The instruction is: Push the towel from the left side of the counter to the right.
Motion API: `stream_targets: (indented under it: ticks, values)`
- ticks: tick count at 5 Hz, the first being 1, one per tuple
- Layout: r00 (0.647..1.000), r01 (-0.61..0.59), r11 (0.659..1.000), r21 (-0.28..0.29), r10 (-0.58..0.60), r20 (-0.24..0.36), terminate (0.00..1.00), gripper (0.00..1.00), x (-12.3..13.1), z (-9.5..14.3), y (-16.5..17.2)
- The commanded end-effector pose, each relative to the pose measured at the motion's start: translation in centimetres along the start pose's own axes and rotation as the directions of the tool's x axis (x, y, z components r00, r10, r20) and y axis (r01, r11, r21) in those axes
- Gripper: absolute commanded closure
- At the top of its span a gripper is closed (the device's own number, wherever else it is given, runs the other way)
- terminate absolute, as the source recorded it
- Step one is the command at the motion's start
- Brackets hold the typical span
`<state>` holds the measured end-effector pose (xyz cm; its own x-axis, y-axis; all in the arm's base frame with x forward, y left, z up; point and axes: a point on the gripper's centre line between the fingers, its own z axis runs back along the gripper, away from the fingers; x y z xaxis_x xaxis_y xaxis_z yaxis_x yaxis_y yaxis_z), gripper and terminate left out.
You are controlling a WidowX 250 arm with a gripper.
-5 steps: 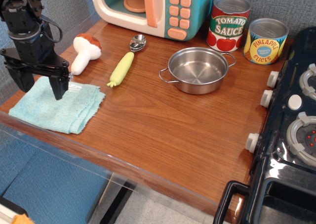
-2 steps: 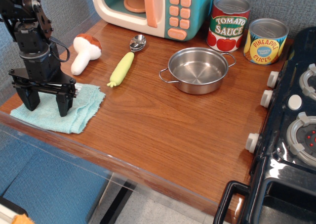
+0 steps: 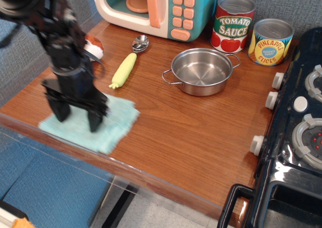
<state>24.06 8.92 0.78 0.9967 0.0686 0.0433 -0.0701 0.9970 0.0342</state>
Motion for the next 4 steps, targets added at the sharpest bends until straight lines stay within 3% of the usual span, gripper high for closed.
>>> stream_targets:
  ticks: [1, 3, 4]
  values:
    - [0.989, 0.146, 0.988, -0.044, -0.146, -0.007, 0.00, 0.00, -0.7, -0.2, -9.3]
    - [0.984, 0.156, 0.986, -0.063, -0.160, -0.072, 0.00, 0.00, -1.6, -1.9, -17.3]
    - [0.985, 0.144, 0.988, -0.055, -0.148, -0.084, 0.00, 0.00, -1.8, -1.8, -18.2]
